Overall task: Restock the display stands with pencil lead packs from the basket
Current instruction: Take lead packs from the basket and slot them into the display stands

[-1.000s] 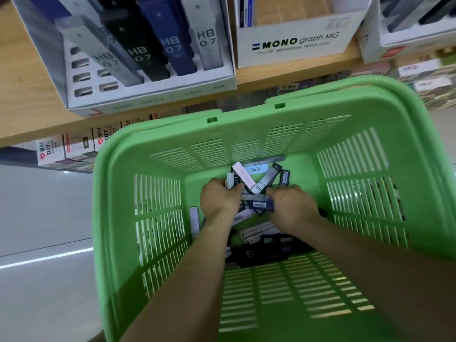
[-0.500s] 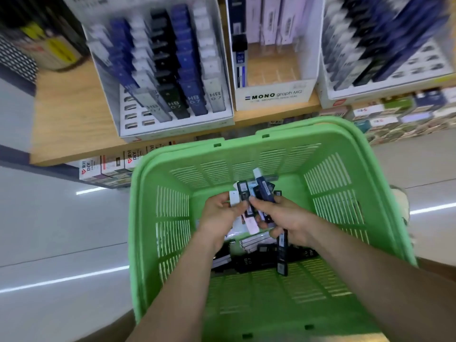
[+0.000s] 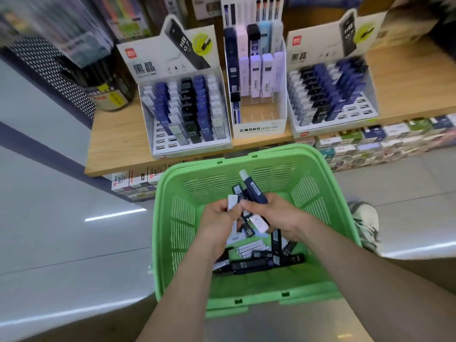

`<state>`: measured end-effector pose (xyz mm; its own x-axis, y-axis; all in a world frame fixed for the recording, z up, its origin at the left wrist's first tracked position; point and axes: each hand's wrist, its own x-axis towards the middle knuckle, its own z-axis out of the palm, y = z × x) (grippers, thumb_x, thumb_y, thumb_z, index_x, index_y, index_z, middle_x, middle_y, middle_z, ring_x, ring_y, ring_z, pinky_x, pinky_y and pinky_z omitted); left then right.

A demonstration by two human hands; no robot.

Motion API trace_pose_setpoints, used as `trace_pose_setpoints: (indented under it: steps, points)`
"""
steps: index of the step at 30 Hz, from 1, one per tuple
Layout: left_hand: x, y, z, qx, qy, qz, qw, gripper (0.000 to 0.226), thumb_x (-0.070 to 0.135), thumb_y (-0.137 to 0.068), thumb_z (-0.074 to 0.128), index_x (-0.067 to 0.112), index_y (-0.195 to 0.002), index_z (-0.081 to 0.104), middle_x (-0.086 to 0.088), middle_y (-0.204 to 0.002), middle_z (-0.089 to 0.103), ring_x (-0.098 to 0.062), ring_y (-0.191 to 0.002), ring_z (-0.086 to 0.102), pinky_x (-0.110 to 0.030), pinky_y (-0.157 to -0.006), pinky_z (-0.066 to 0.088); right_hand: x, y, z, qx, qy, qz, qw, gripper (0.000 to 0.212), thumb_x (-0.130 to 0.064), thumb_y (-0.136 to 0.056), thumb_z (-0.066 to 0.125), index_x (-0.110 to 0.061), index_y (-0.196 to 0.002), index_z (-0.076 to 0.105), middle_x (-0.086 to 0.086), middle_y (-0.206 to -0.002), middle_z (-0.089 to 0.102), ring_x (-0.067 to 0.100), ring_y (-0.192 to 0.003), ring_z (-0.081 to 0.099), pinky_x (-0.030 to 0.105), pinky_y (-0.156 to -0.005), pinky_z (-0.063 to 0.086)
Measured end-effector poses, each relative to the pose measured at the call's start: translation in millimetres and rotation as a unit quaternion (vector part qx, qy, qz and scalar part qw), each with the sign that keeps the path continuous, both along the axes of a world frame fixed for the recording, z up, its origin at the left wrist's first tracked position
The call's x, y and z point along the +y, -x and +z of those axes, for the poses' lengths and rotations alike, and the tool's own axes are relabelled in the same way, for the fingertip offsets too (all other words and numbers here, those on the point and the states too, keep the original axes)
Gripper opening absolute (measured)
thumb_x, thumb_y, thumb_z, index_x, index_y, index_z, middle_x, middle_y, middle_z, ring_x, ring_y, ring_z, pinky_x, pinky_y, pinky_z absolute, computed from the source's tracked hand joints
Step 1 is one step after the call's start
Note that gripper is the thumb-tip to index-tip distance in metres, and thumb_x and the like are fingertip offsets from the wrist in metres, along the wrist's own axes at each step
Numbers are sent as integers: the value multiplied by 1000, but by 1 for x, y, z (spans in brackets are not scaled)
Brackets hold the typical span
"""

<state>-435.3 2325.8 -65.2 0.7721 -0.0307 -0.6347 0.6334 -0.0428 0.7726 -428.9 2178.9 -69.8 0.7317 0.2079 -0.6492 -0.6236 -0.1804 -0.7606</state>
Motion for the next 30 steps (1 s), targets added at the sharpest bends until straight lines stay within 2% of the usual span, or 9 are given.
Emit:
trace_pose_setpoints:
  steps: [2,4,7,10,15,19,25,28,30]
  points:
    - [-2,0,12,-10,2,-3,1000,12,14,-91,63,12,-100,71,-4,-90,74,-15,-72,63,-36,-77,52,0,2,11,6,-25,-20,999,16,-46,-87,67,-30,-88,62,-22,-75,68,4,-72,60,25,-66,54]
    - [-2,-1,21,-8,13,-2,1000,15,16,-91,64,10,-103,70,-6,-88,72,-20,-73,59,-37,-77,51,-1,3,21,20,-70,-43,996,15,-40,-89,68,-26,-89,63,-18,-69,72,5,-62,67,23,-50,55]
    - [-2,-1,32,-1,60,5,998,17,17,-91,63,8,-103,69,2,-68,67,-13,-57,52,-24,-55,45,-2,4,32,30,-105,-76,991,21,-32,-89,69,-13,-98,66,1,-81,75,18,-69,70,29,-53,55]
    - [2,1,35,33,114,63,991,21,22,-92,61,12,-109,68,-2,-83,72,-8,-55,49,-19,-43,36,-7,1,41,17,-91,-151,984,22,-30,-89,69,-11,-100,64,2,-79,73,17,-65,67,28,-52,54]
    - [-9,19,35,8,-33,-179,983,23,44,-83,69,28,-99,68,15,-77,72,-1,-58,50,-17,-52,37,-18,-10,59,-31,-130,-282,950,17,-24,-96,62,-10,-87,64,4,-74,69,8,-42,49,20,-38,36]
    - [-12,17,44,-33,-22,-208,977,22,22,-78,79,19,-96,66,17,-60,63,5,-47,54,-7,-43,36,-17,-13,77,-47,-147,-304,940,13,-24,-96,61,-15,-88,64,0,-71,71,12,-56,54,24,-49,44]
    - [29,-11,98,-65,-139,-249,956,20,25,-80,76,21,-99,70,6,-76,68,-7,-65,57,-23,-62,42,-32,-21,108,-94,-64,-180,977,16,-24,-97,59,-9,-103,61,9,-81,74,30,-96,71,48,-85,53]
    - [39,-26,137,-135,-228,-295,918,12,22,-78,78,22,-89,72,4,-81,71,-5,-67,61,-20,-64,46,-33,-30,132,-95,-22,-87,991,11,-22,-96,61,-12,-102,61,12,-89,75,33,-104,69,55,-97,49]
    - [40,-32,163,-261,-356,-363,821,12,26,-80,76,23,-90,71,6,-87,68,-7,-75,61,-21,-65,47,-35,-36,150,-49,-58,-57,995,18,-17,-95,62,-9,-110,57,16,-97,75,35,-104,69,53,-88,56]
